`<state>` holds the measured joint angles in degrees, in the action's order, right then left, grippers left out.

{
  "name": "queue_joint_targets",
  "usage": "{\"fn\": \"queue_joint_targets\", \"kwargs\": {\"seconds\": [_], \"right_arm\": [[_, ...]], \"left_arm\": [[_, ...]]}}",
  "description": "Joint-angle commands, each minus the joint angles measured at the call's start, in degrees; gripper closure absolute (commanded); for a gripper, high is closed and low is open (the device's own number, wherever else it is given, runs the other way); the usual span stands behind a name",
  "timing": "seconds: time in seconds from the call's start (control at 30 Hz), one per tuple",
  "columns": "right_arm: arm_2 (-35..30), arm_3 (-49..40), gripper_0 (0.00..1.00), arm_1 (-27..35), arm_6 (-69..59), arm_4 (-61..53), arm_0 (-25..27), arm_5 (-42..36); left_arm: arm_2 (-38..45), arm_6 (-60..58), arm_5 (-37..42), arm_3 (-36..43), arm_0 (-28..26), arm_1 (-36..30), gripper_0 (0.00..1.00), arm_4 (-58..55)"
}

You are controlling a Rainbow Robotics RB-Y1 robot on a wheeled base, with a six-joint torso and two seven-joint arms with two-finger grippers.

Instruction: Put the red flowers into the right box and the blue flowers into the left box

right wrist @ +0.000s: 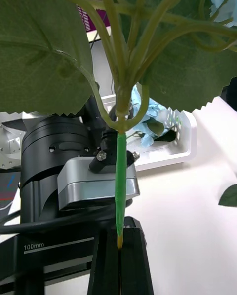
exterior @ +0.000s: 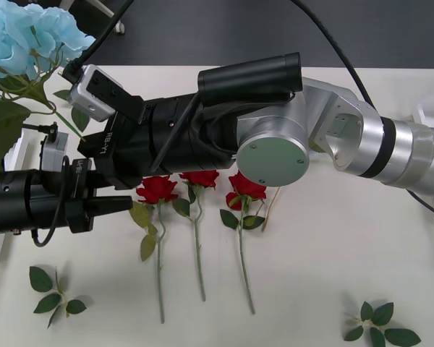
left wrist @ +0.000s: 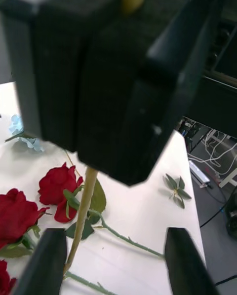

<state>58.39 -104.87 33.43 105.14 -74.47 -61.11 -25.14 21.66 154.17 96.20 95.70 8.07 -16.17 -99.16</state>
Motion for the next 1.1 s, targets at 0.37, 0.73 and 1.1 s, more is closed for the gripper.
{"fn": "queue_joint_targets", "kwargs": {"seconds": [0.37,0.73,1.1], "right_arm": [[0.32,-0.95,1.00,-0.12,1.82,-0.06,-1.74,0.80],[0.32,-0.95,0.00,-0.12,1.82,-0.06,-1.74,0.80],[0.32,-0.95,0.00,-0.12,1.82,-0.06,-1.74,0.80]], "left_arm": [[0.32,0.83,-0.76,-0.16,1.42,1.41,1.00,-0.51],[0.49,0.52,-0.76,-0.16,1.25,1.41,1.00,-1.30],[1.37,-0.10,-0.84,-0.07,0.28,0.79,1.00,-2.97]]}}
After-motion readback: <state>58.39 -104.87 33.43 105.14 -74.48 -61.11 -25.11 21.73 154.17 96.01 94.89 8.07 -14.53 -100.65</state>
